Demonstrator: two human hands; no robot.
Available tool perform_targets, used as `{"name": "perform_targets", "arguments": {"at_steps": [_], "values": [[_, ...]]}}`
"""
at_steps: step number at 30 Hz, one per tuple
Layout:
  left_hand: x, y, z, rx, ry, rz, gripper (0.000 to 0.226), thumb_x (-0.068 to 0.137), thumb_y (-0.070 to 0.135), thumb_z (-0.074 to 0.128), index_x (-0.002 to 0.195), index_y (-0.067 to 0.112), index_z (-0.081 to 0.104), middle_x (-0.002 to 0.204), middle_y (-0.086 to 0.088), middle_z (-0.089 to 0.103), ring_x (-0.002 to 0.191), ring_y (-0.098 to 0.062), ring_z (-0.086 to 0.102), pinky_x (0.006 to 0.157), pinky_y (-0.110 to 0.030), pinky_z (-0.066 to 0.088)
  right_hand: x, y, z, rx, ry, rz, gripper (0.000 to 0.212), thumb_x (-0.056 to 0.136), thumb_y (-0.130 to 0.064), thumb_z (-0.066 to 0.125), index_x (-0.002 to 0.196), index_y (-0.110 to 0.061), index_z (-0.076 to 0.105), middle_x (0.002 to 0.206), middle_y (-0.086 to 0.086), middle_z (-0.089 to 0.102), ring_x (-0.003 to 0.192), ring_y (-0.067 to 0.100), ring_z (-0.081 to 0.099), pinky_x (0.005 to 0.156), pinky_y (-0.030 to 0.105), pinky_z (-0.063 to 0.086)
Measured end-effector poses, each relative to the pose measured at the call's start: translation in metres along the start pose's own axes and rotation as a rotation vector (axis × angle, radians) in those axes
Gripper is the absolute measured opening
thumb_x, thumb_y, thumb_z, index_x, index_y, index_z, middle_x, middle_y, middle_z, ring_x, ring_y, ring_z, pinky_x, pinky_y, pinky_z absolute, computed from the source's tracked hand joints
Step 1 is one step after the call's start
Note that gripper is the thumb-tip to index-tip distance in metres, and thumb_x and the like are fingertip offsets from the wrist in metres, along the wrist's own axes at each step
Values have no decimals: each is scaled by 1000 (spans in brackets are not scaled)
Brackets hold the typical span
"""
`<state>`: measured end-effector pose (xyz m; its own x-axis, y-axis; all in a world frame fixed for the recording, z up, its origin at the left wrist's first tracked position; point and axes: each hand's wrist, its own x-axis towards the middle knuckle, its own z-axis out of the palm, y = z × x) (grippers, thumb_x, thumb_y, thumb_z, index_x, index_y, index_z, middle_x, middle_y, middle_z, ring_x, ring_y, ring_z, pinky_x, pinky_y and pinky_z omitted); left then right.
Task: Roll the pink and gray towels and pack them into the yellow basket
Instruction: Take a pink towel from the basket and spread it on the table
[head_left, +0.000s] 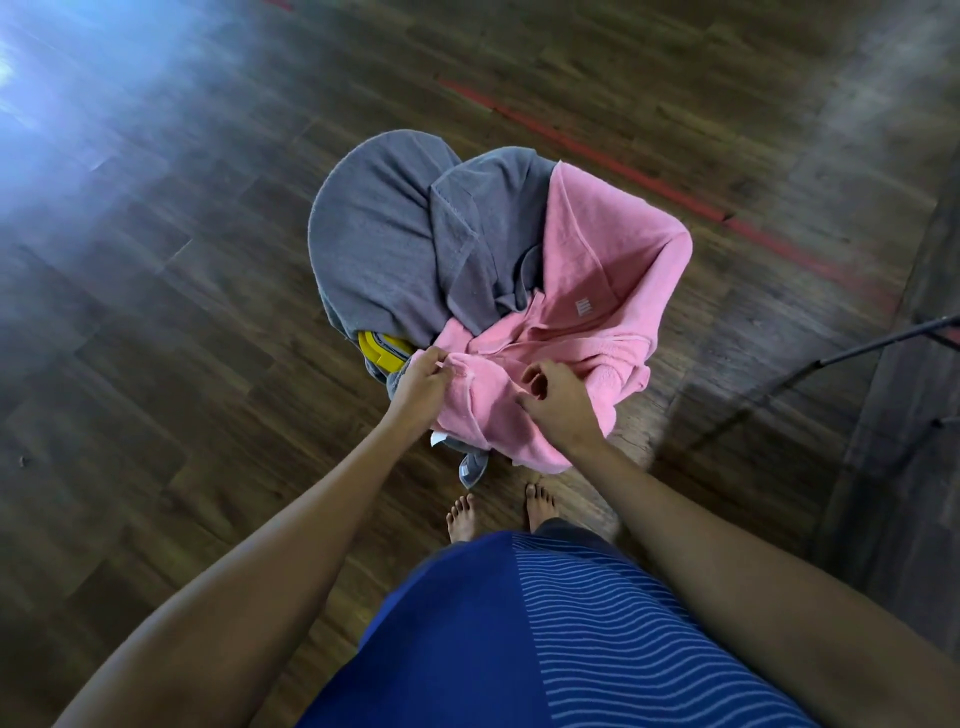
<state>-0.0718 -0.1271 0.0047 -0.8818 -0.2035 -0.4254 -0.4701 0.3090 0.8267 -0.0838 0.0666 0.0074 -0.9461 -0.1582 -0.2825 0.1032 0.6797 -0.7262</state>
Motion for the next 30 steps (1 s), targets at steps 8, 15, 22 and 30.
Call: {"name": "perform_targets", "arguments": {"at_steps": [8, 15, 22, 30], "values": [[-3, 11, -2, -164, -119, -98, 33, 93, -12, 42, 72, 11, 53, 71, 2, 48, 63, -2, 48, 59, -9, 38, -15, -27, 34, 40, -41, -38, 29, 79, -30, 71, 101, -12, 67, 94, 3, 69, 85, 19, 62, 79, 35, 50], [-8, 3, -11, -238, -77, -105, 37, 90, -7, 44, 60, 14, 48, 59, 3, 46, 60, -10, 40, 61, -27, 32, -15, -39, 37, 73, 53, -140, 15, 86, -11, 62, 99, -6, 69, 93, 7, 71, 84, 20, 64, 81, 34, 50], [-27, 8, -24, 459, -153, 275, 54, 73, 50, 66, 115, 26, 41, 102, 3, 50, 89, -16, 50, 76, -33, 42, -11, -32, 8, 184, -7, -20, 6, 89, -8, 55, 90, -13, 59, 89, 2, 65, 86, 17, 58, 80, 29, 43], [-27, 11, -9, 764, -29, 748, 55, 62, 7, 60, 110, 19, 36, 107, -6, 45, 95, -26, 45, 85, -37, 40, -3, -23, -23, 221, 31, 115, 11, 97, -13, 45, 93, -13, 56, 87, -2, 60, 84, 14, 53, 78, 28, 44]]}}
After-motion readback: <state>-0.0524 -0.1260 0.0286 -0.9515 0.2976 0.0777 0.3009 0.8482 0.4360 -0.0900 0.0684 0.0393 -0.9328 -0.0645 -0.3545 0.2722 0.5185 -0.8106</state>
